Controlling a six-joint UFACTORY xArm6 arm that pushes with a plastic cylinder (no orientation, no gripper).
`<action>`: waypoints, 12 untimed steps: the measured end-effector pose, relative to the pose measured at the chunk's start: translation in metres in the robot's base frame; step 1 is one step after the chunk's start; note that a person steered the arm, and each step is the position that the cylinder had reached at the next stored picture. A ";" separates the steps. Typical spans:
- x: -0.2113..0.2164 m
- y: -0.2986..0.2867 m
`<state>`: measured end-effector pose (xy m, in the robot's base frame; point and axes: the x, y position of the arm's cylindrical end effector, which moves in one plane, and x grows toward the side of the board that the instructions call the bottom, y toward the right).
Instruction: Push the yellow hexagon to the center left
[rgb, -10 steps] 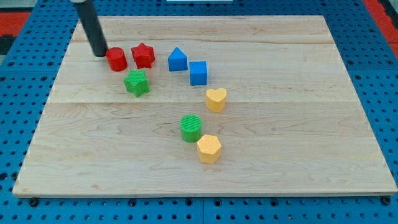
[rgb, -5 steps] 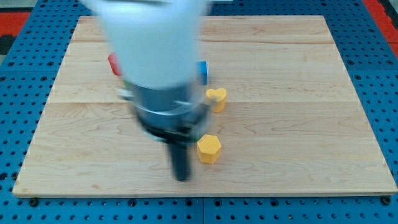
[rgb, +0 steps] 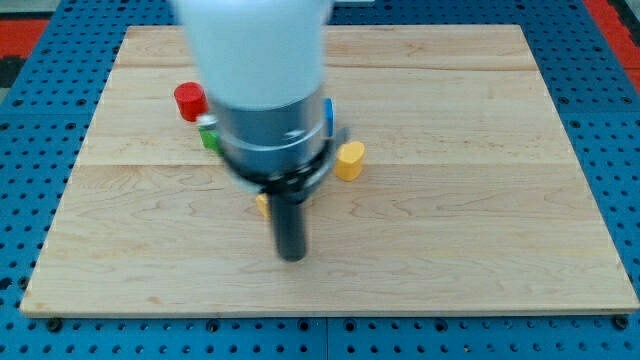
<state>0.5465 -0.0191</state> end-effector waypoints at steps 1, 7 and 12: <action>-0.034 -0.055; -0.055 -0.139; -0.083 -0.155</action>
<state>0.4634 -0.1744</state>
